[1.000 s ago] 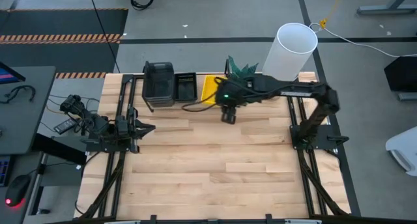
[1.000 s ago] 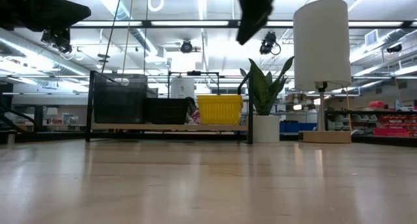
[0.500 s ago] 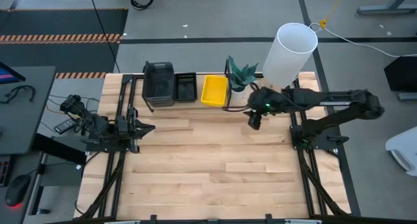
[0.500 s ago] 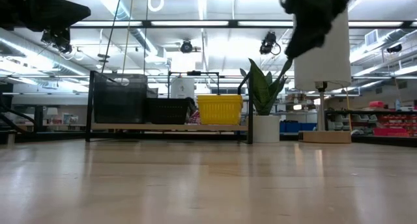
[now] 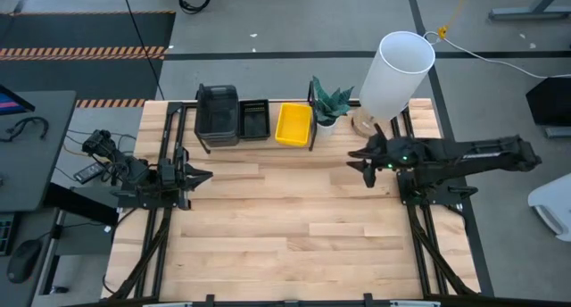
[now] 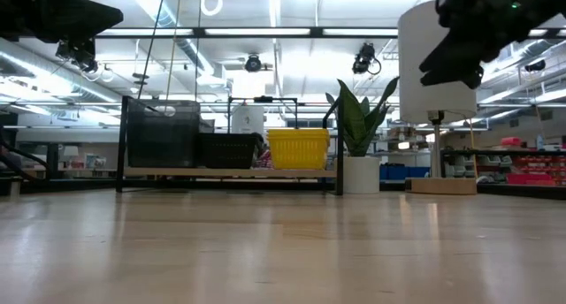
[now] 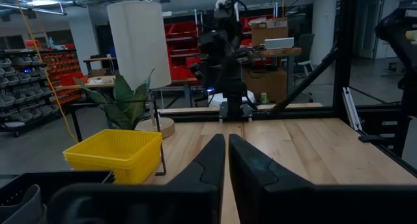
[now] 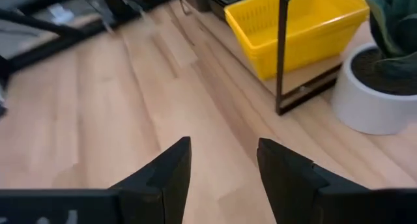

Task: Stack baskets on shelf by color
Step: Return to Home Position

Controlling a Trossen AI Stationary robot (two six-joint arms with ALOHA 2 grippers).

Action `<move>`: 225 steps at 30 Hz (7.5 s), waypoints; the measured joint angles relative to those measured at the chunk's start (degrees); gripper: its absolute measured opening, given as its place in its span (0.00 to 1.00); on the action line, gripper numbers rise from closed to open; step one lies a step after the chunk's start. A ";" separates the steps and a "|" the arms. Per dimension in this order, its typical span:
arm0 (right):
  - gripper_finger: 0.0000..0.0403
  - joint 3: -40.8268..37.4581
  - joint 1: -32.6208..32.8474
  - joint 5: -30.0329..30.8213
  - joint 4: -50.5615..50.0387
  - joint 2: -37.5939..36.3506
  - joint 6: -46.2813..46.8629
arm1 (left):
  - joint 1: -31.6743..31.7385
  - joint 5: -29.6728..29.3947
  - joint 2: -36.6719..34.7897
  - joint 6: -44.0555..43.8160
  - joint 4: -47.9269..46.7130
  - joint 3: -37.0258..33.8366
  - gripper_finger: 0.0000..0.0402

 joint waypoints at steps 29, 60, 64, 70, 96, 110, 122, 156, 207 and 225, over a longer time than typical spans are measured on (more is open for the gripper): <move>0.45 -28.99 15.54 13.41 25.56 -24.40 3.99 | -0.01 -0.01 0.00 0.01 0.00 -0.01 0.07; 0.42 -29.74 16.50 17.35 28.52 -23.56 -16.54 | -0.01 -0.02 0.01 0.00 0.00 -0.02 0.09; 0.42 -29.74 16.50 17.33 28.52 -23.56 -16.55 | 0.01 -0.02 0.01 0.00 0.00 -0.02 0.07; 0.43 -29.74 16.50 17.31 28.52 -23.56 -16.53 | 0.01 -0.01 0.00 0.00 0.00 -0.01 0.07; 0.43 -29.74 16.50 17.27 28.52 -23.56 -16.53 | 0.01 -0.01 0.00 0.00 0.00 -0.02 0.08; 0.43 -29.74 16.50 17.27 28.50 -23.56 -16.53 | 0.01 -0.02 0.00 0.00 0.00 -0.02 0.06; 0.43 -29.74 16.50 17.27 28.50 -23.56 -16.53 | -0.02 0.00 0.00 0.00 0.00 -0.02 0.09; 0.43 -29.74 16.49 17.27 28.50 -23.55 -16.52 | -0.01 -0.02 0.01 0.01 0.00 -0.02 0.06; 0.43 -29.76 16.48 17.27 28.50 -23.56 -16.53 | 0.00 0.00 0.01 0.00 0.00 -0.02 0.10; 0.43 -29.76 16.48 17.27 28.50 -23.54 -16.53 | -0.02 0.00 0.02 0.00 0.00 -0.02 0.09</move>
